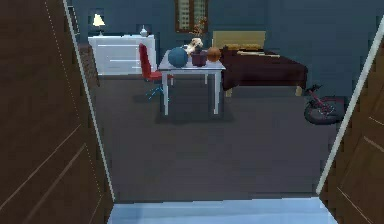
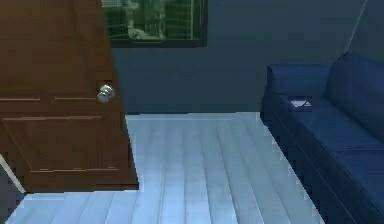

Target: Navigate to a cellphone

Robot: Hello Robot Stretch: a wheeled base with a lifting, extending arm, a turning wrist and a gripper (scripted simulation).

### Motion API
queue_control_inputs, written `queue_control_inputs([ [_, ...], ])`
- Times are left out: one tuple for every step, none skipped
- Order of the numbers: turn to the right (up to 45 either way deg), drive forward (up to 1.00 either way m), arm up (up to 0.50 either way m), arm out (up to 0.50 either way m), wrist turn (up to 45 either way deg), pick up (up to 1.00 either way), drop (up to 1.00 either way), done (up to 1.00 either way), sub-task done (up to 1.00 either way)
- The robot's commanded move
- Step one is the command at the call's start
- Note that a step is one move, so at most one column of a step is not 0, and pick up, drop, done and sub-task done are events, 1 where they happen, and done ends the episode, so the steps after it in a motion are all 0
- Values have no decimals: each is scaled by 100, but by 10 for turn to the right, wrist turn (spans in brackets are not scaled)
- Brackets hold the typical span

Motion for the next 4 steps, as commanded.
queue_control_inputs([
  [0, 100, 0, 0, 0, 0, 0, 0, 0],
  [-60, 0, 0, 0, 0, 0, 0, 0, 0],
  [0, 40, 0, 0, 0, 0, 0, 0, 0],
  [-300, 0, 0, 0, 0, 0, 0, 0, 0],
])
